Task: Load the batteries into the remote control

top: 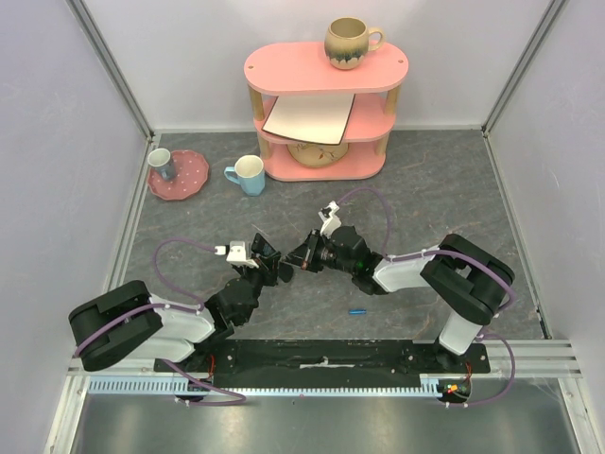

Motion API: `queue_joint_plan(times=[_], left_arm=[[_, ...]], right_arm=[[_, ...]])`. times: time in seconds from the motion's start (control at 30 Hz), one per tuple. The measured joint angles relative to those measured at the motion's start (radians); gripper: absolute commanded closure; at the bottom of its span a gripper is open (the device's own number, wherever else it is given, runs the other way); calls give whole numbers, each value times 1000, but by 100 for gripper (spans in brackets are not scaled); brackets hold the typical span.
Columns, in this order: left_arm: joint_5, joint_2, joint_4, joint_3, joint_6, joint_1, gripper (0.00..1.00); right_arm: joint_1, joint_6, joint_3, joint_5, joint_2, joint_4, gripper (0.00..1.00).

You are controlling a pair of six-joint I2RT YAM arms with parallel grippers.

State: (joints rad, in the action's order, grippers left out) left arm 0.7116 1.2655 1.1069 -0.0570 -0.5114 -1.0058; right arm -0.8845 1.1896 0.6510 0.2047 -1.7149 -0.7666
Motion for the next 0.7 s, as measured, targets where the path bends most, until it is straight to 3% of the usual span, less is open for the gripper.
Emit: queue_joint_plan(times=[0.7], left_arm=[[-5,-2,-6,-3,0,0,98]], right_arm=[[0,0,-5,-1,-32,1,100]])
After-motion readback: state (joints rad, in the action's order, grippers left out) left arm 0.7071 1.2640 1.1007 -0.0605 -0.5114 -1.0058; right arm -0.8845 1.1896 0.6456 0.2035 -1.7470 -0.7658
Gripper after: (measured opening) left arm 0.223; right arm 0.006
